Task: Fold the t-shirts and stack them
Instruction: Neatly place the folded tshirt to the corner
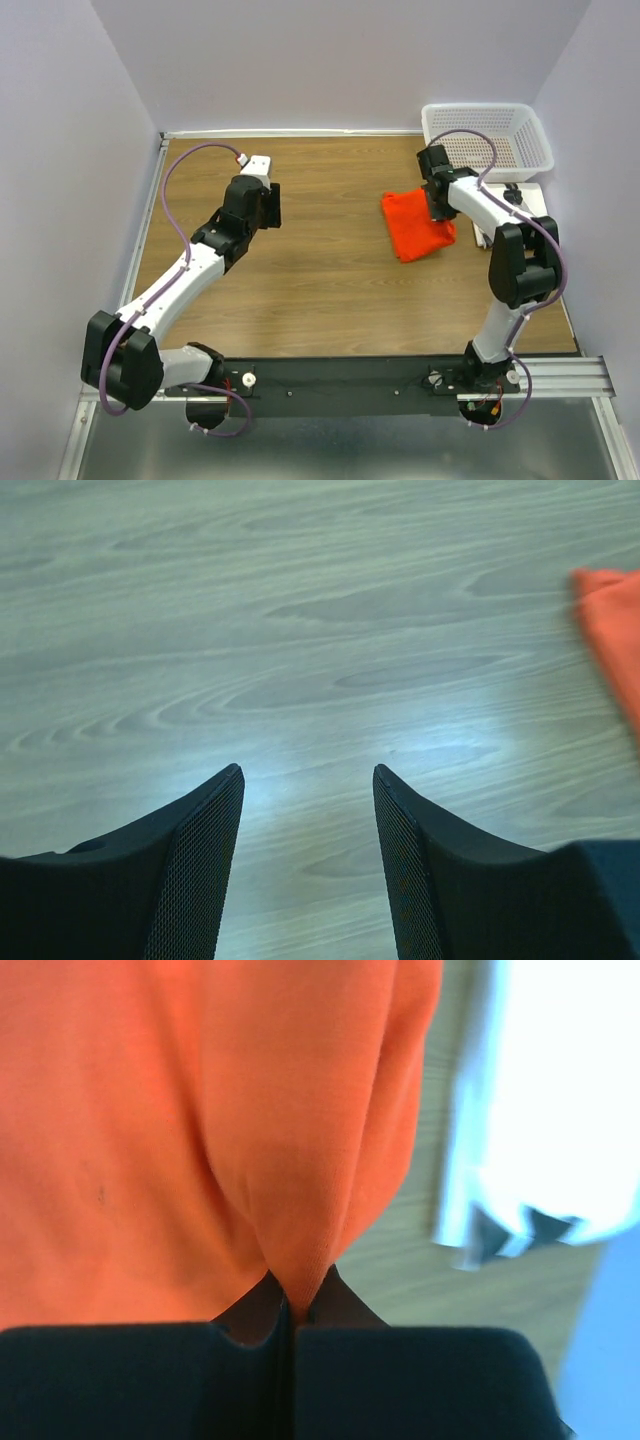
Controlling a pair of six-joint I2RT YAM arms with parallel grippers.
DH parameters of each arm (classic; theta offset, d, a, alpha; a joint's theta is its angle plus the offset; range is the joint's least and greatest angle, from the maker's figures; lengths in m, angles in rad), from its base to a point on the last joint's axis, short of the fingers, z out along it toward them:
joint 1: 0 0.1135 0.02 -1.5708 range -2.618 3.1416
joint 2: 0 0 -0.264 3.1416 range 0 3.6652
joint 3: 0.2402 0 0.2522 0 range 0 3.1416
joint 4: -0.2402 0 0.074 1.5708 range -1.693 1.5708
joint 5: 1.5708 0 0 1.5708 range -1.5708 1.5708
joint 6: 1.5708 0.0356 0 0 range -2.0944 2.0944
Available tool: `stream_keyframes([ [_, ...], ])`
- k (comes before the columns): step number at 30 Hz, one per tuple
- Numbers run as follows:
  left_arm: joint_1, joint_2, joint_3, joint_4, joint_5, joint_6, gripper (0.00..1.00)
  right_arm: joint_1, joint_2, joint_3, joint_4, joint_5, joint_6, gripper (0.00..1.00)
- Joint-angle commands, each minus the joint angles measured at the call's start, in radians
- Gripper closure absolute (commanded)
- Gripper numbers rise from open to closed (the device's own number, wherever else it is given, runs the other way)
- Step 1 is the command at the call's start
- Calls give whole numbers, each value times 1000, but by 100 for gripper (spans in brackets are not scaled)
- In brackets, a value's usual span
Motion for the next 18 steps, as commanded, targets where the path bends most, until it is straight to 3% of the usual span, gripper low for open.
stream_keyframes([
  [1, -1, -28, -27, 36, -118, -29, 37, -61, 17, 43, -47, 245, -42, 100],
  [8, -2, -63, -58, 46, -278, -47, 37, -193, 1, 69, 50, 296, -124, 100],
  [18, -17, -81, -70, 63, -306, -47, 37, -350, 40, 143, 125, 234, -243, 99],
])
